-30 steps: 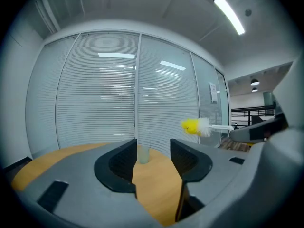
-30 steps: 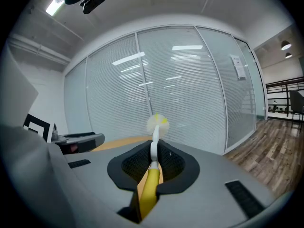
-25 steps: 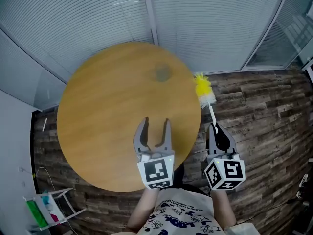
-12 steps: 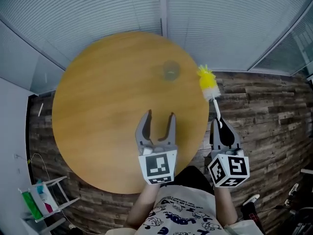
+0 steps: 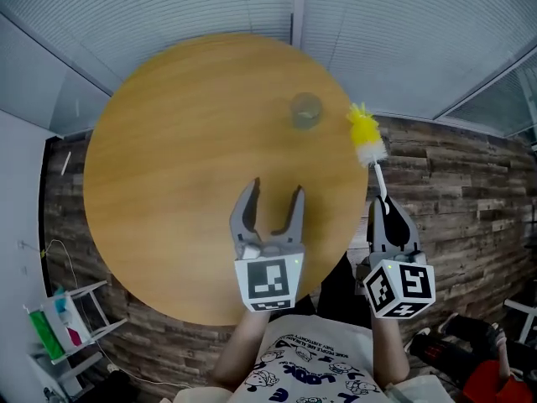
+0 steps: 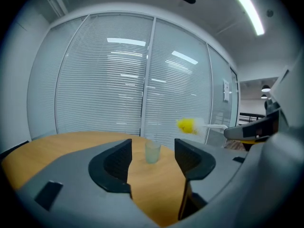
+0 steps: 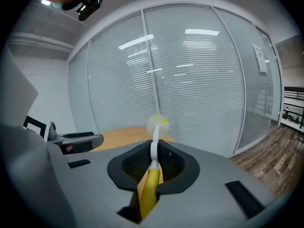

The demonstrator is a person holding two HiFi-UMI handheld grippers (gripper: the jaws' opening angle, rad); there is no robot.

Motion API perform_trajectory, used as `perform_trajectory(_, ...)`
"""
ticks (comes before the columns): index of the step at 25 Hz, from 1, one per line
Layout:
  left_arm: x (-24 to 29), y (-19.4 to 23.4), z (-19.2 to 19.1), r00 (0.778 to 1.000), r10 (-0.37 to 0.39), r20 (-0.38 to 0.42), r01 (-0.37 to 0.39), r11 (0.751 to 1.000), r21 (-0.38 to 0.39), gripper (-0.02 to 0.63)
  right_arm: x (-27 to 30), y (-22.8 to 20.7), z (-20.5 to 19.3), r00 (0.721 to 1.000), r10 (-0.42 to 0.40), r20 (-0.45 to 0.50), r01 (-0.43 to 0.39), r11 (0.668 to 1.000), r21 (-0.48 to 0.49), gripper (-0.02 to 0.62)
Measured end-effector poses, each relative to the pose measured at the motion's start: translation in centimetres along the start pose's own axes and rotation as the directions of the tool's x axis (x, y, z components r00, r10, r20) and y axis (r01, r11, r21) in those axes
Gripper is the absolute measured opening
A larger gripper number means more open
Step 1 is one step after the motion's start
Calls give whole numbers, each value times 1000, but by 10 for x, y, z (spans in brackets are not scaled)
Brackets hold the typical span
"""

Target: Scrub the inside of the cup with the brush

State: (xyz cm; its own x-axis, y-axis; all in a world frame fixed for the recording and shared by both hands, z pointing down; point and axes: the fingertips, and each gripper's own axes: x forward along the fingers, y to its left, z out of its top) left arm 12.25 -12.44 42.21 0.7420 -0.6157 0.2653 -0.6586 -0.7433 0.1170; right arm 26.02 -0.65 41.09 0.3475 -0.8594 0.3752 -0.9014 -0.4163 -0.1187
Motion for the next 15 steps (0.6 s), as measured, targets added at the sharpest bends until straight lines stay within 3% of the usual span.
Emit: perform_trajectory(15,32,0,-15,997,74,-35,-76,995,-64,298,52,-18,10,988,145,-58,-148,988,-41,46)
